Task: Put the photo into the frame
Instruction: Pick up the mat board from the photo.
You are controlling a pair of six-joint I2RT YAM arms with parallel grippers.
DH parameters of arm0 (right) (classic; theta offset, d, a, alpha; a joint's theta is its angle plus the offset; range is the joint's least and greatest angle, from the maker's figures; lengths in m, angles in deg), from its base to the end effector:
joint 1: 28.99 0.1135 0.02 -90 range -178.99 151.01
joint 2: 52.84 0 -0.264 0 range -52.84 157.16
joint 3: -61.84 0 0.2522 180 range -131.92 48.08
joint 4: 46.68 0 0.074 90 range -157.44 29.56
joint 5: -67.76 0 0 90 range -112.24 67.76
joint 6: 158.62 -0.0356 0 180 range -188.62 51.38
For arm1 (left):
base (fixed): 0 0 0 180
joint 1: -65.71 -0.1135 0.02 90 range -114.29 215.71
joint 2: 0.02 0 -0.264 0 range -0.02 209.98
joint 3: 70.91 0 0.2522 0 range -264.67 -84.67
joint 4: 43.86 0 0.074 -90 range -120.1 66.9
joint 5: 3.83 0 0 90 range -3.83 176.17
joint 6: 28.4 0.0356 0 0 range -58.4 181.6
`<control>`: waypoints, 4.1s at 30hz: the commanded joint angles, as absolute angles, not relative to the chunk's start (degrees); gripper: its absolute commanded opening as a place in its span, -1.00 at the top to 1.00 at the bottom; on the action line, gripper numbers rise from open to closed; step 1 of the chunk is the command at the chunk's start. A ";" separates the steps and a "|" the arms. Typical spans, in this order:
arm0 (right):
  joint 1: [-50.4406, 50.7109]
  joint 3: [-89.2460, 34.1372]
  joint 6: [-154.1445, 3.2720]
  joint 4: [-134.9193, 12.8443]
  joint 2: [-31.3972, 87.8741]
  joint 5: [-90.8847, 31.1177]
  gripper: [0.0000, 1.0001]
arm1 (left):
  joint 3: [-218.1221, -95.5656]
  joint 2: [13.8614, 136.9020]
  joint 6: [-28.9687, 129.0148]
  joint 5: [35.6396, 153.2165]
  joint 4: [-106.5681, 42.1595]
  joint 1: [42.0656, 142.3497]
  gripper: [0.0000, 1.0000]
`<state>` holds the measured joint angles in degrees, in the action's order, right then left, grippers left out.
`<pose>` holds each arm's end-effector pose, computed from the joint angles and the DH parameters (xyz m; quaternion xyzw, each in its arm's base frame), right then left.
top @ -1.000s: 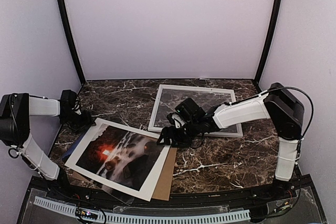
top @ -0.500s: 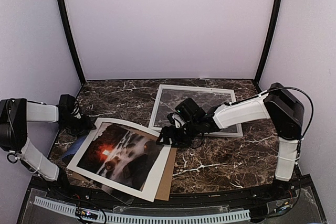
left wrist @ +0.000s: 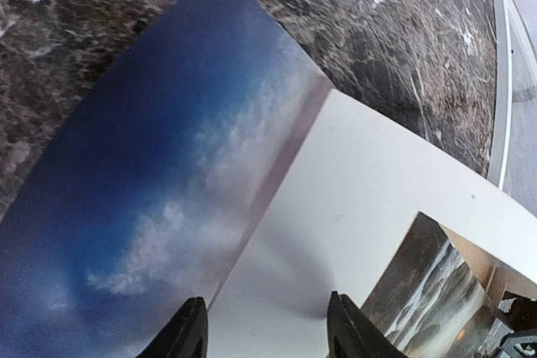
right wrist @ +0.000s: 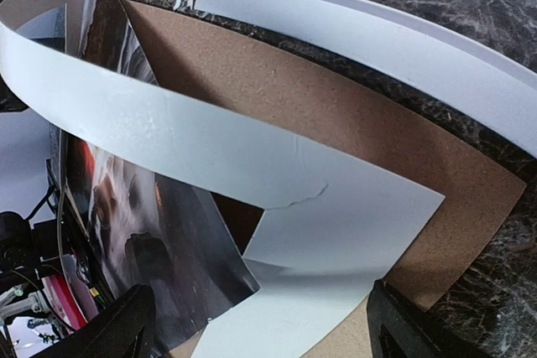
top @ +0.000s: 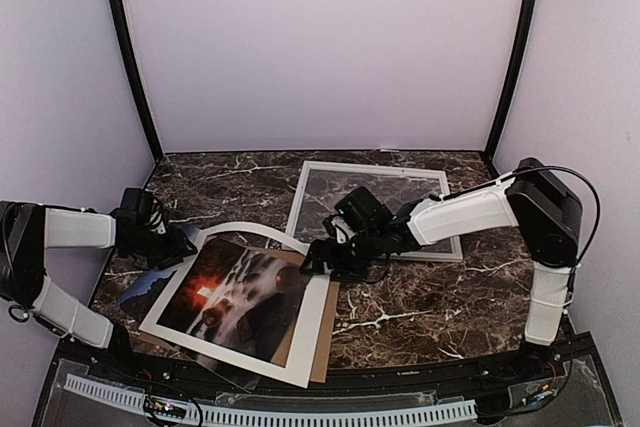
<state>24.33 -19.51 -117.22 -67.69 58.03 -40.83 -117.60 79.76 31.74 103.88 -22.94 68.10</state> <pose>0.2310 0.3292 0.1527 -0.0927 0.9259 0.3546 0.0918 0.2472 -0.0212 0.1483 -0.1769 0.9242 -0.2254 0.2526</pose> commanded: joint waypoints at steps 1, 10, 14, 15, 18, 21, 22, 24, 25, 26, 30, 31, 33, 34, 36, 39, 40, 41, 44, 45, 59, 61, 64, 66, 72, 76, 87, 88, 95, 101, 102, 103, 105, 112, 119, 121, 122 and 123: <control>24.79 -18.26 -117.99 -69.36 56.93 -38.96 -0.78 | -115.76 80.95 31.46 105.57 -19.61 71.30 -0.07; 24.63 -18.58 -117.11 -70.84 56.63 -38.59 -0.78 | -115.98 81.13 32.15 103.58 -18.73 75.24 -0.24; 24.27 -19.10 -116.44 -71.59 56.68 -38.81 -0.78 | -116.11 80.42 32.41 101.32 -17.91 77.10 -0.33; 24.20 -19.23 -116.24 -71.81 56.65 -38.82 -0.78 | -116.09 80.23 32.41 101.04 -17.74 77.61 -0.35; 23.86 -19.27 -115.91 -71.93 56.58 -38.92 -0.78 | -115.90 79.99 32.42 99.86 -17.48 78.43 -0.37; 23.66 -18.84 -115.86 -71.61 56.43 -39.16 -0.78 | -116.05 79.65 32.43 98.16 -16.59 79.29 -0.36; 23.66 -18.76 -115.82 -71.51 56.40 -39.22 -0.78 | -116.12 79.53 32.49 97.34 -16.44 79.40 -0.34; 23.56 -18.66 -115.74 -71.49 56.41 -39.36 -0.78 | -116.39 79.45 32.55 96.33 -16.00 79.79 -0.28; 23.57 -18.63 -115.65 -71.55 56.41 -39.41 -0.78 | -116.53 79.44 32.62 95.95 -15.57 80.11 -0.23; 23.56 -18.59 -115.60 -71.62 56.45 -39.42 -0.78 | -116.90 79.54 32.71 95.20 -15.32 80.33 -0.18; 23.43 -18.71 -115.38 -71.77 56.36 -39.47 -0.78 | -118.02 80.42 33.17 92.63 -13.87 82.31 -0.01; 23.40 -18.74 -115.29 -71.71 56.39 -39.50 -0.78 | -118.18 80.54 33.29 92.12 -13.32 83.02 0.01; 23.35 -18.80 -115.16 -71.87 56.32 -39.50 -0.78 | -118.50 80.72 33.30 91.01 -12.77 83.95 0.10; 23.31 -18.88 -115.08 -72.08 56.32 -39.47 -0.79 | -118.80 80.76 33.30 90.04 -12.51 84.23 0.16; 23.24 -19.09 -114.90 -72.25 56.27 -39.54 -0.79 | -119.35 80.71 33.44 88.64 -11.63 85.07 0.24; 23.06 -19.55 -114.47 -73.06 56.06 -39.52 -0.79 | -120.10 80.44 33.63 87.07 -10.30 85.87 0.34; 23.04 -19.77 -114.23 -73.60 55.91 -39.43 -0.78 | -120.47 80.23 33.68 86.93 -9.97 86.08 0.39; 22.92 -19.96 -114.05 -74.03 55.70 -39.35 -0.78 | -120.76 80.09 33.77 86.82 -9.75 86.18 0.42; 22.69 -20.67 -113.27 -75.56 54.66 -38.82 -0.79 | -121.08 79.92 33.90 85.07 -9.61 86.35 0.52; 22.61 -20.99 -112.96 -75.95 54.32 -38.66 -0.79 | -121.20 80.01 33.98 84.86 -9.57 86.40 0.57; 22.16 -24.21 -108.78 -82.76 51.79 -35.50 -0.81 | -124.10 79.76 35.04 83.63 -7.76 87.15 0.99; 22.10 -24.69 -108.17 -83.61 51.48 -34.98 -0.82 | -124.66 79.09 35.10 83.62 -7.14 87.15 1.00; 22.07 -25.41 -106.73 -84.97 50.69 -34.47 -0.83 | -125.63 78.10 35.21 83.62 -6.38 87.22 1.00; 22.07 -25.73 -105.59 -85.80 49.70 -33.73 -0.84 | -126.16 77.81 35.30 83.55 -5.83 87.24 1.00; 21.39 -24.31 -104.71 -84.66 47.10 -35.13 -0.87 | -127.88 77.93 35.37 83.82 -5.12 87.33 1.00; 20.97 -21.26 -105.85 -80.25 46.40 -39.12 -0.87 | -128.59 78.04 34.82 84.59 -5.34 87.42 1.00; 19.78 -14.83 -109.04 -69.88 47.02 -46.63 -0.71 | -129.10 78.25 33.44 87.42 -6.37 87.50 1.00; 19.59 -14.09 -109.42 -68.58 46.96 -47.73 -0.69 | -128.94 78.23 33.23 88.04 -6.68 87.50 1.00; 19.24 -10.84 -111.56 -60.76 47.36 -54.10 -0.14 | -128.19 78.11 32.58 88.43 -7.37 87.50 1.00; 18.77 -10.02 -112.26 -58.44 46.35 -55.84 0.25 | -127.70 78.11 32.25 88.33 -7.67 87.51 1.00; 18.54 -9.99 -112.03 -58.73 46.01 -55.89 0.30 | -127.67 78.11 32.25 88.22 -7.64 87.51 1.00; 18.36 -10.08 -111.81 -59.23 45.69 -55.89 0.35 | -127.66 78.11 32.25 88.16 -7.59 87.51 1.00; 17.90 -10.42 -111.11 -60.23 44.87 -55.41 0.41 | -127.65 78.07 32.27 87.90 -7.54 87.51 0.96; 16.56 -13.07 -108.30 -67.75 42.55 -54.35 0.72 | -128.10 76.90 32.17 86.83 -7.12 87.51 0.80; 15.97 -16.24 -105.39 -73.57 42.54 -53.90 0.82 | -129.60 75.51 32.42 86.80 -6.19 87.51 0.54; 15.69 -16.87 -104.91 -74.56 42.38 -53.89 1.00 | -129.93 74.91 32.50 86.81 -6.15 87.51 0.44; 15.43 -17.18 -104.68 -75.13 42.21 -54.00 1.00 | -130.02 74.71 32.51 86.88 -6.18 87.48 0.37; 15.25 -17.60 -104.36 -75.62 42.20 -54.12 1.00 | -130.27 74.29 32.51 86.98 -6.19 87.49 0.33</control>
<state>16.26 -15.12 -106.58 -72.58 43.91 -54.27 -128.38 76.94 32.52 87.14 -7.16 87.25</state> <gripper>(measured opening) 0.011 0.296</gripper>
